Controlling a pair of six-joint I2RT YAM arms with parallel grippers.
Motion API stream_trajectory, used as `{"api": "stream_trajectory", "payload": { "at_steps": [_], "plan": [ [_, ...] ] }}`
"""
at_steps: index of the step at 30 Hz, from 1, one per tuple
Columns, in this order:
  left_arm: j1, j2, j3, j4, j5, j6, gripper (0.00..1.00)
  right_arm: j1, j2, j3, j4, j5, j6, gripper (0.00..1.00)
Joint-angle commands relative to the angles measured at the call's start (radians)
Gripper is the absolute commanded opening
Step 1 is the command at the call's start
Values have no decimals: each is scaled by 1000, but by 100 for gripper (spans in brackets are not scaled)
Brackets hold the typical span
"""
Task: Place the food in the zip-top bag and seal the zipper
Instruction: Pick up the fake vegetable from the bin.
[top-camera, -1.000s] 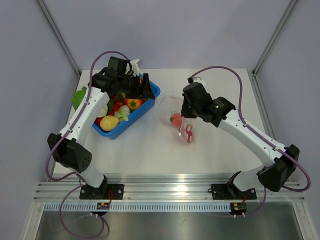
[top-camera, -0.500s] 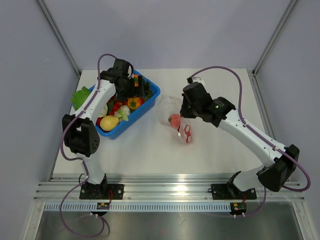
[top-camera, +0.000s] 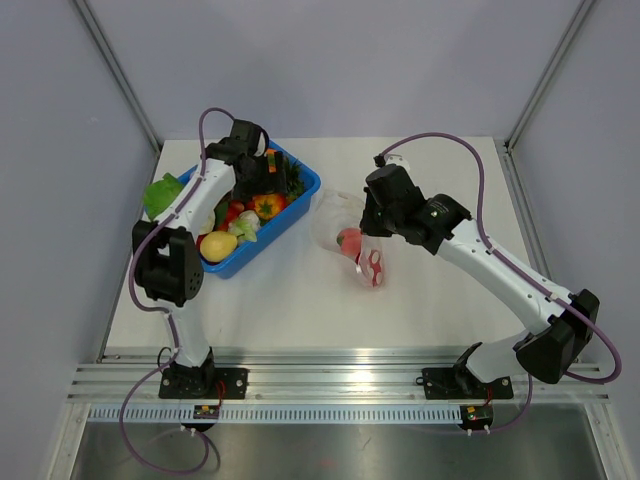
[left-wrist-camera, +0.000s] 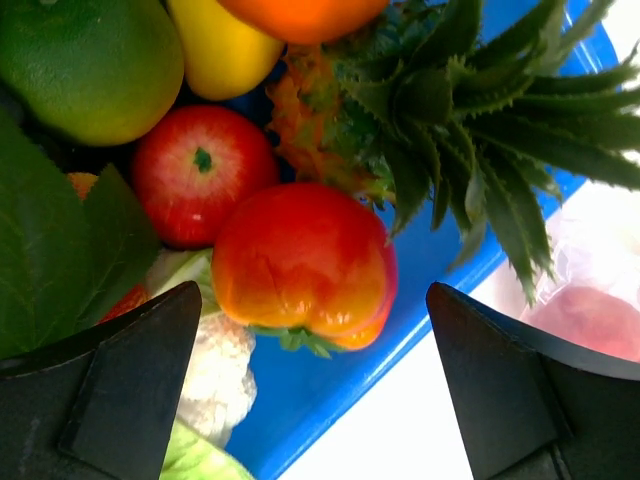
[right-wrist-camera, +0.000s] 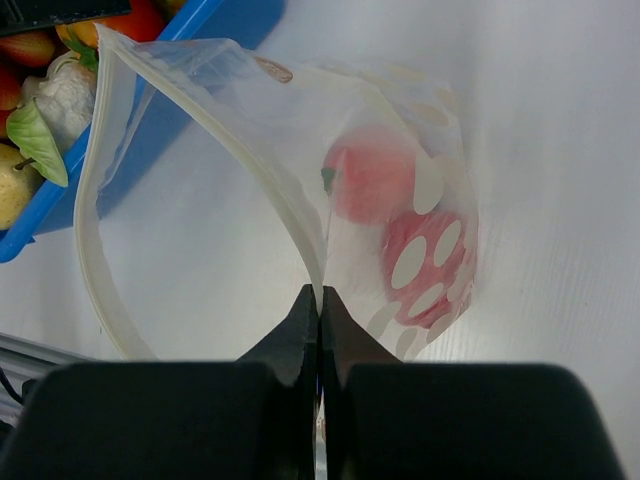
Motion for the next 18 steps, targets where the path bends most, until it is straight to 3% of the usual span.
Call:
{"api": "stream_trajectory", "payload": {
  "at_steps": [1, 9, 14, 18],
  "plan": [
    [17, 47, -2, 63, 4, -6, 99, -3, -15, 6, 39, -20, 12, 0],
    [18, 77, -24, 79, 13, -7, 96, -3, -13, 12, 39, -23, 12, 0],
    [18, 32, -30, 72, 1, -6, 72, -3, -9, 17, 38, -22, 12, 0],
    [18, -40, -28, 56, -29, -2, 63, -3, -7, 15, 41, -26, 14, 0]
  ]
}}
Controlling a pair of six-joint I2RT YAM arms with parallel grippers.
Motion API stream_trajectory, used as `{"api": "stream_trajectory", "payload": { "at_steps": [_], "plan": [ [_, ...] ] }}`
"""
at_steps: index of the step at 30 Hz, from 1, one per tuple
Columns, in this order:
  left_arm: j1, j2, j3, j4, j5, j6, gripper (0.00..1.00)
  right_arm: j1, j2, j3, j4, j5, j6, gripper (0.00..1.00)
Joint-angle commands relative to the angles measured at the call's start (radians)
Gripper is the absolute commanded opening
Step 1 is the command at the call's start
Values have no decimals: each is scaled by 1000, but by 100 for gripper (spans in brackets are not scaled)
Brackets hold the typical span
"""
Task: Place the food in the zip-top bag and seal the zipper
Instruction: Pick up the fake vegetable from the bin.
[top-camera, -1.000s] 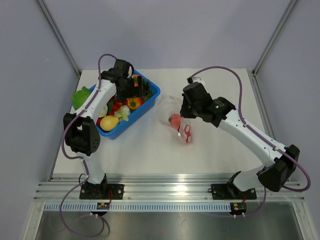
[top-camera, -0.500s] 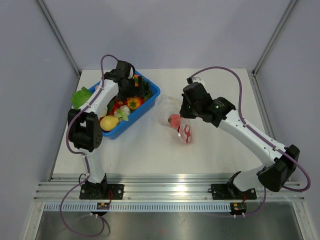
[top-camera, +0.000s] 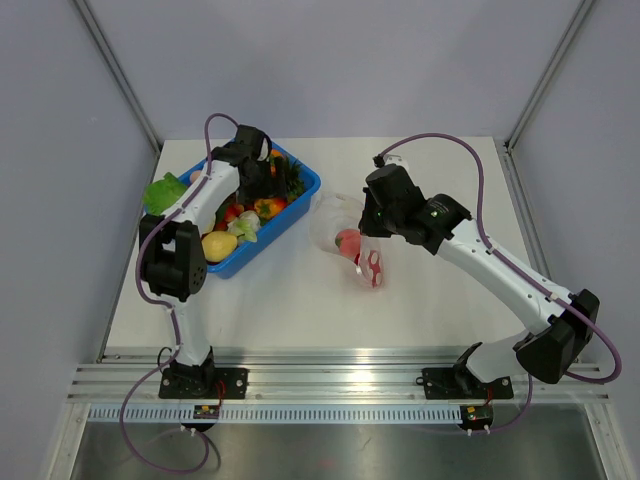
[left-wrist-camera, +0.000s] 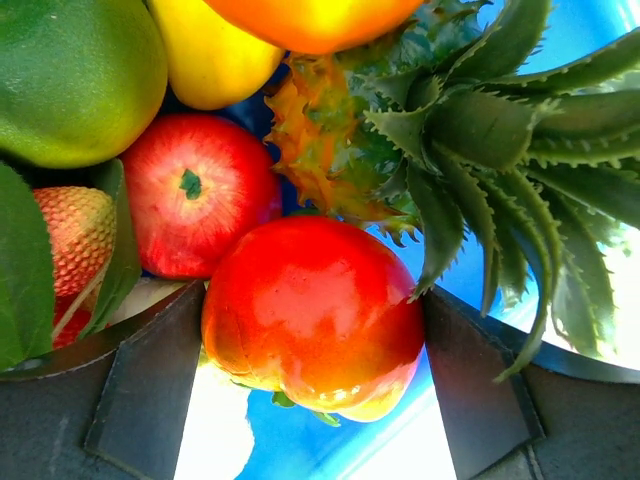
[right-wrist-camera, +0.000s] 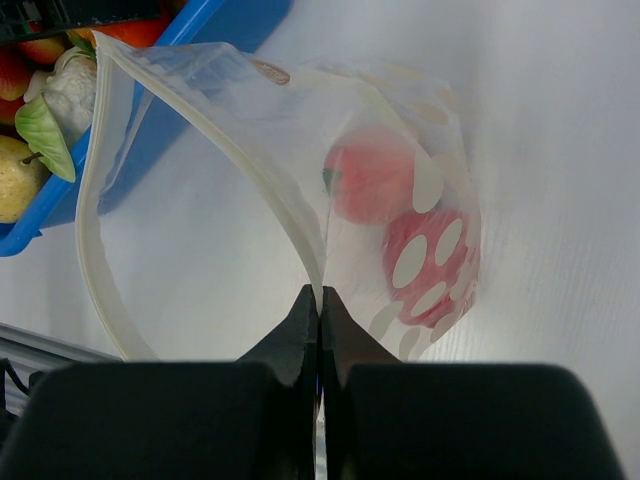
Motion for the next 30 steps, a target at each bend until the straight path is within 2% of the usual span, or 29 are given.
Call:
{"api": "stream_trajectory", "payload": {
  "at_steps": [1, 10, 16, 30],
  "plan": [
    [15, -115, -8, 4, -45, 9, 61, -3, -7, 17, 42, -5, 11, 0],
    [15, -240, 30, -40, -142, 20, 54, -3, 3, 17, 58, -26, 11, 0],
    [15, -300, 67, -65, -99, 17, 47, -1, 13, 20, 62, -32, 16, 0],
    [-47, -466, 95, -126, 22, 44, 43, -1, 37, 37, 73, -40, 16, 0]
  ]
}}
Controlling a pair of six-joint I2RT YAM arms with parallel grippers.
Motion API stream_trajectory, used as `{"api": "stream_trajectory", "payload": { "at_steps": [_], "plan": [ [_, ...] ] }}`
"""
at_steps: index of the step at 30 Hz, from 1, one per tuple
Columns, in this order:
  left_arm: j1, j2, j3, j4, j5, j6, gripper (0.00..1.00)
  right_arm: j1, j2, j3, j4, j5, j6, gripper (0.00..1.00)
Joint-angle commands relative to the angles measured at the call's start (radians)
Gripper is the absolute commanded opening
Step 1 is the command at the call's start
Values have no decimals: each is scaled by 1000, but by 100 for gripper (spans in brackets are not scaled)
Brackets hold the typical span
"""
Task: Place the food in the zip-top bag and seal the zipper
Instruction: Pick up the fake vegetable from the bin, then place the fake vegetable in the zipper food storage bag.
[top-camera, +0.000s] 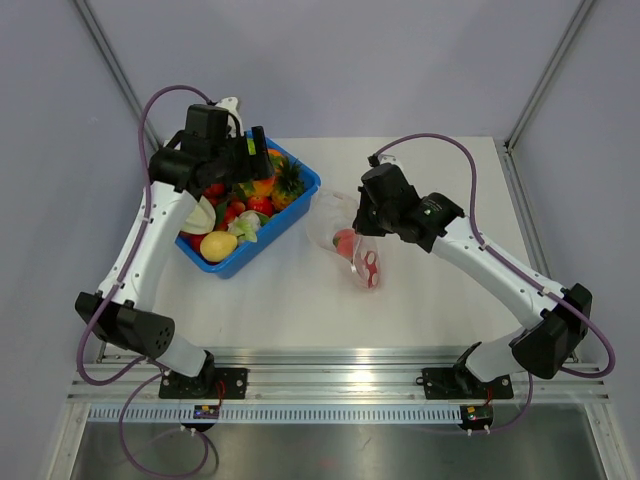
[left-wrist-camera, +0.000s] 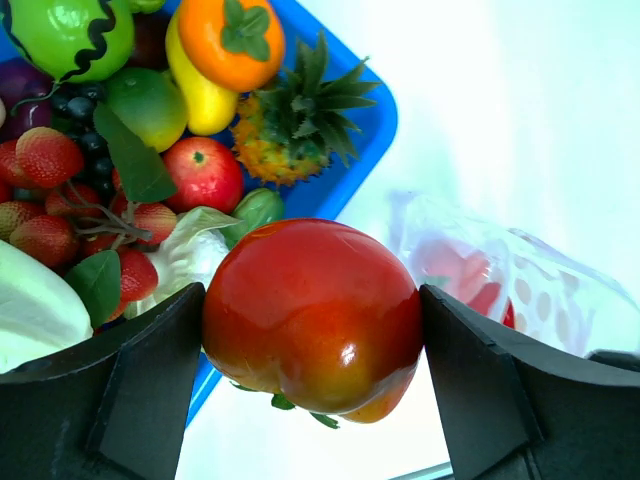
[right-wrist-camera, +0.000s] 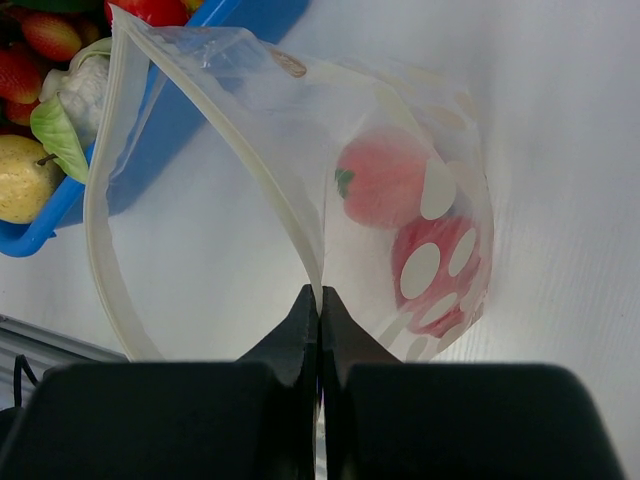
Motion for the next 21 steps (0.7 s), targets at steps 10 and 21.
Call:
{"api": "stream_trajectory", "payload": {
  "at_steps": [10, 21],
  "plan": [
    [-3, -38, 40, 19, 139, 22, 40, -3, -2, 29, 33, -11, 13, 0],
    [-187, -50, -30, 97, 424, -15, 38, -1, 13, 47, 37, -18, 13, 0]
  ]
}}
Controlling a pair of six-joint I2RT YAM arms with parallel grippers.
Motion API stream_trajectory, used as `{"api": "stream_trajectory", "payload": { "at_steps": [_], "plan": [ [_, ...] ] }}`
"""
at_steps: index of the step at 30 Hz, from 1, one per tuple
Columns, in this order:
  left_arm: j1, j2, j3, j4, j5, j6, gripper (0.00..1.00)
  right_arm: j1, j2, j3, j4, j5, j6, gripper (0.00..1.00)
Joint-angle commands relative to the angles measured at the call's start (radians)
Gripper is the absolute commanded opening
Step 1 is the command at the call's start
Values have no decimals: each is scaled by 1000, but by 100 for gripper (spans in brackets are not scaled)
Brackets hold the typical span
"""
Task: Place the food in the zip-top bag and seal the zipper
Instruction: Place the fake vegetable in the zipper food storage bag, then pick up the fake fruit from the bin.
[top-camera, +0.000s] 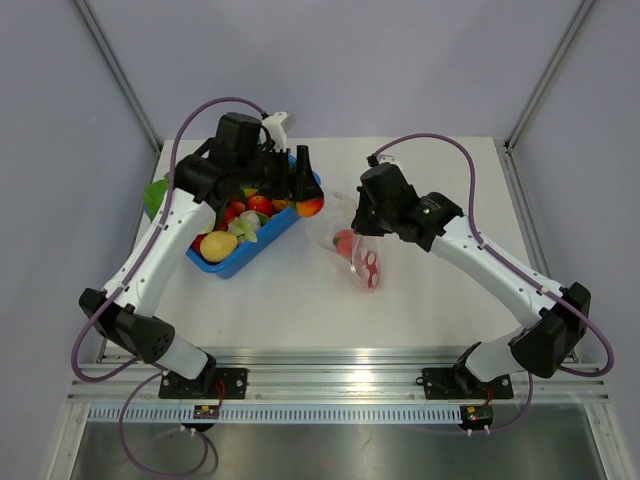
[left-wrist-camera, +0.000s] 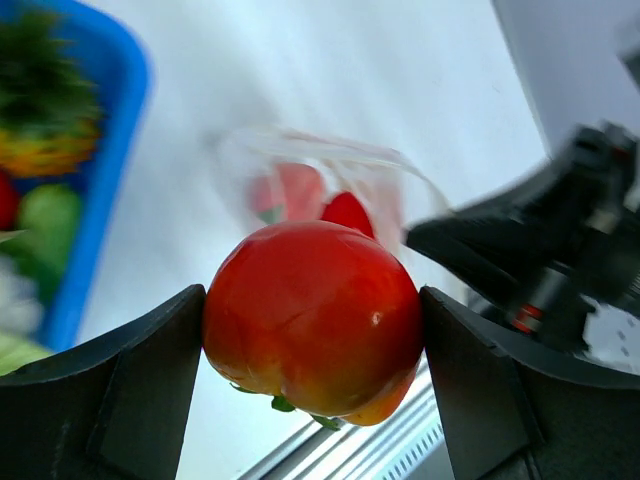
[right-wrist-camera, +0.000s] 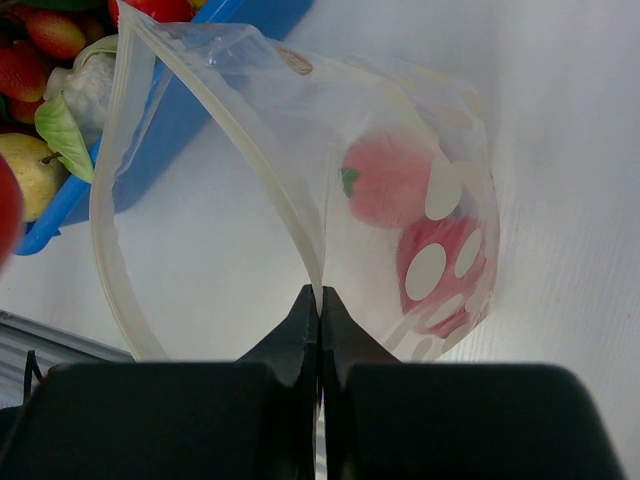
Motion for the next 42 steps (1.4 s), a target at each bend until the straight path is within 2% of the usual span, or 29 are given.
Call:
{"api": "stream_trajectory", "payload": {
  "at_steps": [1, 6, 11, 13, 15, 16, 17, 19, 23, 28, 32, 33, 36, 38, 42],
  "plan": [
    [-53, -28, -31, 99, 151, -26, 38, -1, 9, 45, 38, -12, 9, 0],
    [-99, 4, -66, 156, 197, -63, 37, -1, 0, 35, 37, -9, 11, 0],
    [-110, 43, -79, 160, 163, -67, 38, -1, -7, 34, 35, -8, 13, 0],
    [-111, 50, -86, 161, 147, -66, 47, -1, -11, 34, 33, -6, 13, 0],
    [-111, 56, -86, 163, 147, -70, 69, -1, -14, 31, 33, -5, 14, 0],
    [-111, 66, -82, 160, 147, -70, 83, -3, -17, 29, 33, -3, 14, 0],
    [-111, 67, -79, 155, 147, -69, 89, -1, -18, 28, 33, -3, 14, 0],
    [-111, 70, -71, 147, 147, -66, 95, -1, -20, 28, 33, -3, 16, 0],
    [-111, 64, -36, 121, 130, -50, 99, -1, -26, 23, 33, 0, 16, 0],
    [-111, 53, 24, 68, 76, -26, 98, -3, -32, 19, 35, -3, 14, 0],
    [-98, 38, 56, 49, 33, -18, 74, -1, -46, 5, 37, 2, 14, 0],
    [-79, 35, 62, 45, 28, -18, 61, -1, -49, 3, 33, 2, 14, 0],
    [-21, 27, 58, 48, 24, -29, 45, -1, -63, -3, 32, -2, 16, 0],
    [38, 14, 43, 52, 21, -43, 40, -1, -86, -12, 33, -11, 14, 0],
    [137, 6, 21, 45, -28, -47, 40, -1, -136, -60, 63, -32, 19, 0]
  ]
}}
